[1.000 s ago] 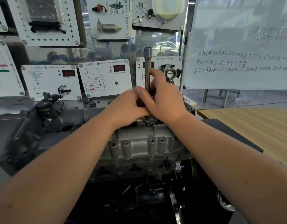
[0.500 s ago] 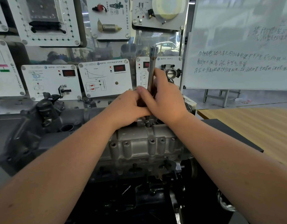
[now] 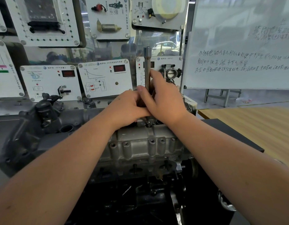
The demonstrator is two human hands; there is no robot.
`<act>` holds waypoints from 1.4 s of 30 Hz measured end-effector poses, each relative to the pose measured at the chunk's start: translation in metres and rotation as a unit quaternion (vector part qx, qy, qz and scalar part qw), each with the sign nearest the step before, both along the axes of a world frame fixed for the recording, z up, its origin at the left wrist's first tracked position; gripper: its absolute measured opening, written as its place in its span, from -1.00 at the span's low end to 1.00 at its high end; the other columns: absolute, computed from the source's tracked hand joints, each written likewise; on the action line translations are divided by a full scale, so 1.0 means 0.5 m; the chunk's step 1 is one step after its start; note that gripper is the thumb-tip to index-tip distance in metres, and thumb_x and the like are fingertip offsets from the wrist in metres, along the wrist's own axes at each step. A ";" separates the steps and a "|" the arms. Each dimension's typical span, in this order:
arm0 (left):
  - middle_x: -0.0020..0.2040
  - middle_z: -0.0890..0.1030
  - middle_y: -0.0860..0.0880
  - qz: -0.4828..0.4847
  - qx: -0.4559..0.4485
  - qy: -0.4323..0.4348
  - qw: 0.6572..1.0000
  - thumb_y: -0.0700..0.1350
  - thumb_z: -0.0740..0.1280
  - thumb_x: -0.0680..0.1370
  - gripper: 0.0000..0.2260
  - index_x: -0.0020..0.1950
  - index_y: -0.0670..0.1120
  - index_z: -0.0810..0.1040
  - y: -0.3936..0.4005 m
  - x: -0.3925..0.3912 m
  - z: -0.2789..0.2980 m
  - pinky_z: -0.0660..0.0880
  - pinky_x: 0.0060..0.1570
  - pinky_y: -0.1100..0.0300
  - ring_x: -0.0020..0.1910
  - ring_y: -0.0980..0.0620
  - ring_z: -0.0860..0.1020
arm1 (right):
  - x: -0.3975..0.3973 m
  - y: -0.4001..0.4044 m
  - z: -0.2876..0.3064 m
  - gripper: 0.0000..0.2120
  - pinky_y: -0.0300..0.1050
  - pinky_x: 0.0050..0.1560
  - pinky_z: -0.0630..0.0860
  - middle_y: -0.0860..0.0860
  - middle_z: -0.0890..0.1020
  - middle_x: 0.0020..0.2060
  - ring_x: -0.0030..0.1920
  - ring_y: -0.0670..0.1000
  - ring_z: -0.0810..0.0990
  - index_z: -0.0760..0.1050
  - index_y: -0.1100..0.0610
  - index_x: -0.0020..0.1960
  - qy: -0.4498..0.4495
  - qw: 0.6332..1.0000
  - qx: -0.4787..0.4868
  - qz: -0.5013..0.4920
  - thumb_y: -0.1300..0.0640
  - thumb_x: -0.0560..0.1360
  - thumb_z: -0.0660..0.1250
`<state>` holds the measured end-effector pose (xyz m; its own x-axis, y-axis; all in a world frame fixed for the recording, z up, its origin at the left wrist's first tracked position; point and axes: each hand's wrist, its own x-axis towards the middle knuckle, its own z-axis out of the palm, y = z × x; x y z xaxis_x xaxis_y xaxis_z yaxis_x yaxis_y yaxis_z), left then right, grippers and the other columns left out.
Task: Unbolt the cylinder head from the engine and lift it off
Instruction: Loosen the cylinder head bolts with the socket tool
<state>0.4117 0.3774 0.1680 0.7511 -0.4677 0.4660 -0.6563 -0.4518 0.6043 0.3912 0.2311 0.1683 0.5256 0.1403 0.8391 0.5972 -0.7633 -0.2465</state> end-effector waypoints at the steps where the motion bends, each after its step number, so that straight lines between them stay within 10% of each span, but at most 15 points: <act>1: -0.30 0.68 0.21 -0.002 -0.003 0.002 1.000 -0.06 0.50 0.46 -0.72 -0.22 0.38 0.62 0.000 0.000 -0.001 0.44 -0.40 0.46 -0.36 0.25 0.63 | 0.002 0.000 -0.002 -0.64 0.10 -0.24 0.52 0.00 0.52 -0.28 -0.26 0.20 0.59 0.40 0.24 0.36 0.000 1.000 0.000 0.005 0.06 0.65 0.25; 8: -0.27 0.69 0.21 -0.007 -0.014 0.002 1.000 -0.09 0.48 0.49 -0.67 -0.21 0.41 0.62 0.002 0.000 -0.001 0.47 -0.37 0.44 -0.36 0.21 0.64 | -0.001 -0.002 0.002 -0.54 0.18 -0.14 0.55 0.16 0.68 -0.07 -0.13 0.24 0.64 0.27 0.22 0.50 0.021 1.000 0.009 0.010 0.05 0.66 0.20; 25: -0.31 0.68 0.22 -0.008 -0.002 0.004 1.000 -0.01 0.48 0.41 -0.75 -0.21 0.41 0.60 0.001 0.002 -0.002 0.47 -0.40 0.42 -0.36 0.25 0.64 | 0.000 -0.002 0.001 -0.47 0.01 -0.24 0.50 0.08 0.62 -0.24 -0.25 0.14 0.60 0.26 0.22 0.52 0.009 1.000 0.008 0.017 0.00 0.64 0.28; 35: -0.30 0.68 0.22 -0.016 -0.014 0.008 1.000 -0.15 0.48 0.50 -0.62 -0.22 0.40 0.61 0.004 0.002 -0.004 0.43 -0.43 0.45 -0.36 0.25 0.63 | 0.004 -0.006 -0.001 -0.72 0.18 -0.23 0.51 0.11 0.60 -0.24 -0.26 0.22 0.57 0.41 0.29 0.28 0.008 0.999 0.008 0.030 0.14 0.66 0.21; 42: -0.26 0.69 0.21 0.005 0.002 0.018 1.000 0.22 0.41 0.24 -0.80 -0.15 0.38 0.61 -0.002 0.006 -0.005 0.56 -0.22 0.18 -0.31 0.23 0.64 | 0.002 -0.002 -0.002 -0.62 0.09 -0.23 0.52 0.05 0.57 -0.28 -0.26 0.17 0.59 0.36 0.25 0.40 -0.002 0.999 0.011 0.030 0.07 0.67 0.24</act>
